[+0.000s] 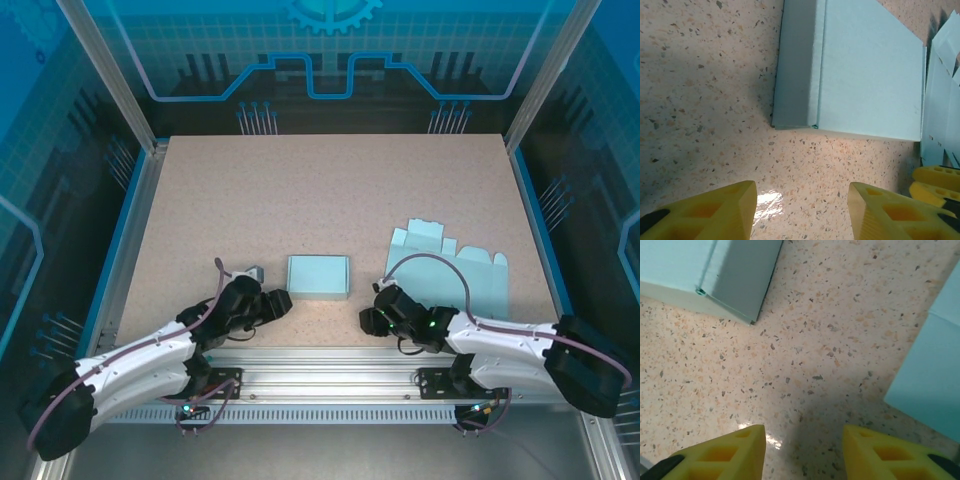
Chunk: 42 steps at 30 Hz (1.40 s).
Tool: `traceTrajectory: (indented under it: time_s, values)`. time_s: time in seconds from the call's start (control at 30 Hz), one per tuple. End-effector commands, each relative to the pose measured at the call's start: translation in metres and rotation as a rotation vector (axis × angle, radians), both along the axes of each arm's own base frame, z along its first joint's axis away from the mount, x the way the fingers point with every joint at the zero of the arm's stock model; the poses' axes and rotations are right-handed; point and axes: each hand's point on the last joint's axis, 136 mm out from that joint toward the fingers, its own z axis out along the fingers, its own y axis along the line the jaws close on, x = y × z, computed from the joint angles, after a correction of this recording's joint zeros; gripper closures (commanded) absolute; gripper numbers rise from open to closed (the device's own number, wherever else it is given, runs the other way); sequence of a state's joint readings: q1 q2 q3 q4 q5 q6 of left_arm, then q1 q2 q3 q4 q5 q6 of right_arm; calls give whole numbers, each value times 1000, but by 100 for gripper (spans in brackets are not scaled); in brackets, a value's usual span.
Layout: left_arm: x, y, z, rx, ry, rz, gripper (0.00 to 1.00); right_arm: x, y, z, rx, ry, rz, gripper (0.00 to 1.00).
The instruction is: Fold the paper box
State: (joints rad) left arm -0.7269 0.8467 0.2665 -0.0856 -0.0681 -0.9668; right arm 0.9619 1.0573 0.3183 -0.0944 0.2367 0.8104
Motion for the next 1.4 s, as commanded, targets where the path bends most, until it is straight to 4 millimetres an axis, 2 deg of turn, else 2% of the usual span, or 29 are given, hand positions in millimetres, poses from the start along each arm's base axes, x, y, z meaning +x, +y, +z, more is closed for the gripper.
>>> traceTrajectory:
  time_s: [0.0,0.13,0.23,0.33,0.43,0.6,0.73,0.87,0.9,1.17,1.27,1.37]
  values:
    - [5,-1,6,34,-22,-10,47,3,4,18,-9,-18,11,53]
    - [12,-3,10,77,-36,-27,45,10,21,39,35,-16,41,49]
    - [17,-1,7,141,-30,-44,39,18,29,47,75,17,44,41]
    - [25,-2,1,168,-18,-51,32,29,34,47,81,35,35,32]
    - [36,-6,-4,154,-13,-55,32,40,39,40,75,84,21,26]
    - [51,-8,-10,148,-13,-45,34,57,61,28,84,134,54,26]
    - [64,-2,-16,123,-17,-10,46,76,82,23,90,148,89,35]
    - [90,16,-19,88,-36,70,57,99,97,17,84,157,113,38]
    - [97,21,-17,83,-46,85,57,111,106,26,99,137,122,39]
    - [171,58,-18,17,-60,193,61,185,133,25,114,123,171,39]
    - [189,64,-23,-26,-58,214,61,206,136,21,128,151,174,38]
    - [199,73,-25,-62,-55,245,56,216,135,21,139,172,173,36]
